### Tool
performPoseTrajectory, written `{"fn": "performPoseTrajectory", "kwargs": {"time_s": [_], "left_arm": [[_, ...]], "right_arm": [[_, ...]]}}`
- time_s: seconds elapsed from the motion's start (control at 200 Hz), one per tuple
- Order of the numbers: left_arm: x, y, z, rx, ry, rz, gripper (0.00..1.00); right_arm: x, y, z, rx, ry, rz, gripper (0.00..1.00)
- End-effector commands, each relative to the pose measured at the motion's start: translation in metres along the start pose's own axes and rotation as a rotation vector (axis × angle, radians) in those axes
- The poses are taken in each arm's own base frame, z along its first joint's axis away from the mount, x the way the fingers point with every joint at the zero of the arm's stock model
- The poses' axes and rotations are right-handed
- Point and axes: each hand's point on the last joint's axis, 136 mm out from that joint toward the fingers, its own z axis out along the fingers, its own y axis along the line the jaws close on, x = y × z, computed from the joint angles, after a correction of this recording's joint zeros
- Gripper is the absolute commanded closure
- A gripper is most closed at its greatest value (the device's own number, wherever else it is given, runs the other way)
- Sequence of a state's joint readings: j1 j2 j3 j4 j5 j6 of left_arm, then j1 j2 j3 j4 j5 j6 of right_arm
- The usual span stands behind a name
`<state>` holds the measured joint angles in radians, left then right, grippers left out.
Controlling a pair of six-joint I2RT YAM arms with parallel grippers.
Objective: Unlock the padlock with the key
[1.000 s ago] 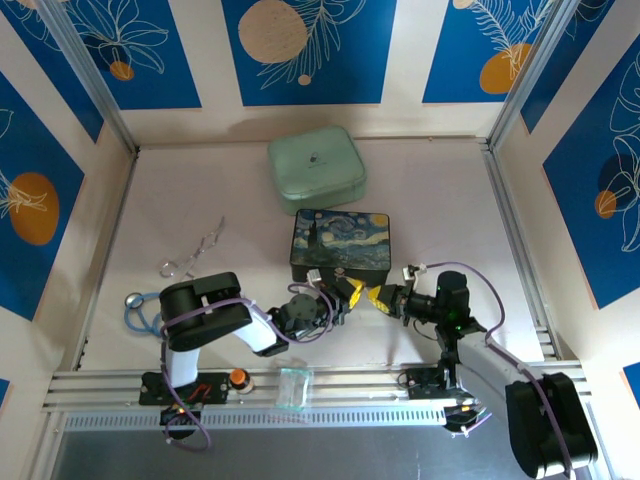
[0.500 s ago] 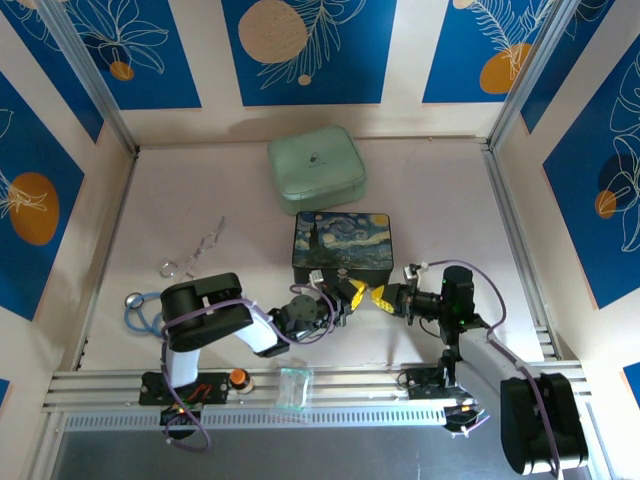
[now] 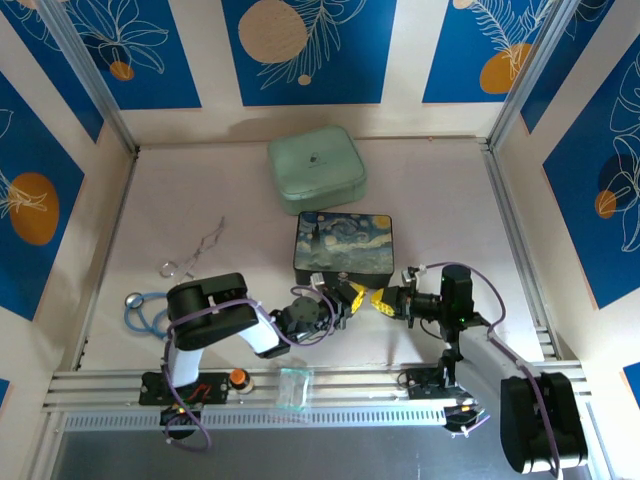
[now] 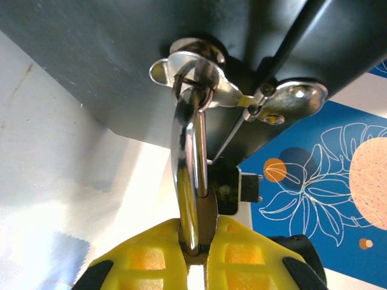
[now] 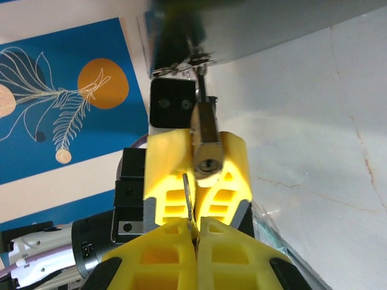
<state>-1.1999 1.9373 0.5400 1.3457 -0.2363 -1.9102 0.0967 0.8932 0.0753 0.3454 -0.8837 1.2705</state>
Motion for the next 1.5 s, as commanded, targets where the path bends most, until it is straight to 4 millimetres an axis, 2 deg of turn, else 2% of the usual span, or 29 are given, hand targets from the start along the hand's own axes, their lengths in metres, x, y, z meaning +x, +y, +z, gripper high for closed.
{"fn": "performPoseTrajectory", "kwargs": {"time_s": [0.0,0.155,0.335,0.505,0.825,1.031,1.326,1.496], "left_arm": [[0.020,-0.024,0.007,0.079,0.079,-0.007,1.00],[0.015,-0.027,0.002,0.084,0.057,-0.010,1.00],[0.005,-0.022,-0.002,0.075,0.022,-0.009,1.00],[0.000,-0.023,0.002,0.077,0.015,-0.011,1.00],[0.004,-0.027,0.005,0.087,0.025,-0.010,1.00],[0.002,-0.029,0.002,0.093,0.015,-0.005,1.00],[0.005,-0.031,0.002,0.095,0.026,-0.013,1.00],[0.005,-0.032,0.001,0.098,0.027,-0.009,1.00]], "right_arm": [[-0.002,0.013,0.001,-0.024,0.034,-0.032,1.00],[-0.005,0.004,0.003,-0.002,0.037,-0.007,1.00],[-0.001,-0.008,-0.005,0.035,-0.010,0.020,1.00],[0.004,-0.008,-0.007,0.038,-0.003,0.027,1.00],[0.003,-0.005,-0.004,0.031,0.011,0.020,1.00],[0.000,-0.010,-0.001,0.044,0.006,0.028,1.00],[-0.002,-0.002,0.005,0.045,0.006,-0.001,1.00],[-0.002,-0.009,0.009,0.064,0.007,0.012,1.00]]}}
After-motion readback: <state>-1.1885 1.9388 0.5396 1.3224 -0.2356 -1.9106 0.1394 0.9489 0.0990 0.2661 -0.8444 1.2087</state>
